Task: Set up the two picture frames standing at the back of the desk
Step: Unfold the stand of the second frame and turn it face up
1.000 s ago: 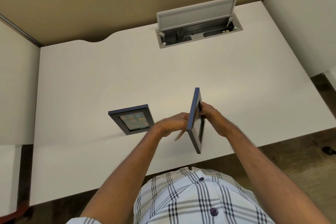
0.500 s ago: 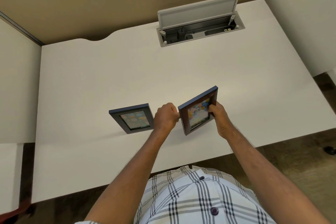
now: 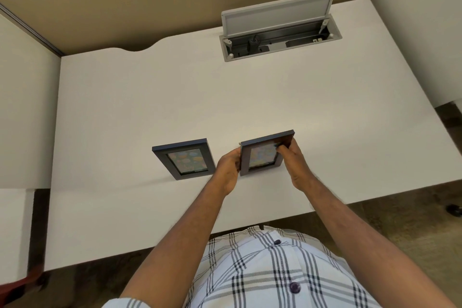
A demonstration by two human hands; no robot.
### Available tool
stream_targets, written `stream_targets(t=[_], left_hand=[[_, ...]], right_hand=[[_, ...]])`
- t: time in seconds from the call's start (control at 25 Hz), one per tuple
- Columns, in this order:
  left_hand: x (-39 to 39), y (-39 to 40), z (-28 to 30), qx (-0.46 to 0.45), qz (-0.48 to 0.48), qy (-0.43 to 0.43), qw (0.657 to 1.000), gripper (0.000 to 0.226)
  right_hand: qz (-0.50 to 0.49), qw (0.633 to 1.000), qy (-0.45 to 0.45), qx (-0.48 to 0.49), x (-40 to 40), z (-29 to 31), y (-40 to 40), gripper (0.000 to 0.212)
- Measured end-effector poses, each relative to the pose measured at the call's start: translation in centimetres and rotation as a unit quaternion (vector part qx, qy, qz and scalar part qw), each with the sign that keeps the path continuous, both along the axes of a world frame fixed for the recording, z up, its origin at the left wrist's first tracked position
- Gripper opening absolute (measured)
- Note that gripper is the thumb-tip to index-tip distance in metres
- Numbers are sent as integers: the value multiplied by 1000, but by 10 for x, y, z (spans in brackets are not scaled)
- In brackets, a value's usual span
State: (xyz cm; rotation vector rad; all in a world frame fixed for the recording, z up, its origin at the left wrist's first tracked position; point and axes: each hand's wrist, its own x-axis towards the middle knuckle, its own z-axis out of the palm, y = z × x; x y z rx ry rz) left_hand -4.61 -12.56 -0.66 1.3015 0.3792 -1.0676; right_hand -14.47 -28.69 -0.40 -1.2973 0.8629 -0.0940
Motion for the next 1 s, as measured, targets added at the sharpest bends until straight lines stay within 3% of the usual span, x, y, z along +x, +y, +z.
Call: stream_targets(t=[0.64, 0.84, 0.92, 1.0], left_hand=[[7, 0, -6, 54, 98, 10, 994, 25], [-5, 4, -5, 84, 94, 6, 992, 30], [-17, 13, -6, 126, 61, 0, 990, 43], [-29, 25, -9, 149, 41, -24, 988, 46]], right_hand=[[87, 996, 8, -35, 17, -2, 1, 36], [61, 996, 45, -51, 8, -3, 5, 46], [40, 994, 74, -71, 2, -3, 5, 51], [3, 989, 118, -87, -8, -9, 8, 46]])
